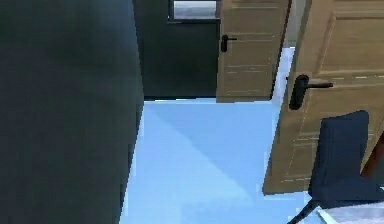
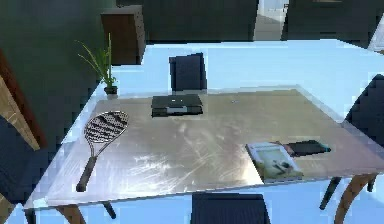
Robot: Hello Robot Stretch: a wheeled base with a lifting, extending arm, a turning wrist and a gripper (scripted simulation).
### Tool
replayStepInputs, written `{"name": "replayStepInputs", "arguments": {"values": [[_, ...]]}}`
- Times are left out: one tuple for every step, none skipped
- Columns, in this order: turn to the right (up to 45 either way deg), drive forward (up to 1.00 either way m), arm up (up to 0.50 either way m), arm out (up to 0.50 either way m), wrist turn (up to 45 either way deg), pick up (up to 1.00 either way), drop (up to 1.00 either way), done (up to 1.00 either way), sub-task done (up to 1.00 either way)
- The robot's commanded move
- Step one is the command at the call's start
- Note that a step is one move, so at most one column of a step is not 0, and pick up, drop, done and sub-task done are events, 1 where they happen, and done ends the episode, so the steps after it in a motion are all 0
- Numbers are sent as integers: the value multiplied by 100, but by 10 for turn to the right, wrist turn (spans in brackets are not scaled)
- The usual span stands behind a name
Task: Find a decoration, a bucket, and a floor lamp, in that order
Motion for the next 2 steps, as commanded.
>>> {"name": "replayStepInputs", "arguments": {"values": [[60, 0, 0, 0, 0, 0, 0, 0, 0], [0, 100, 0, 0, 0, 0, 0, 0, 0]]}}
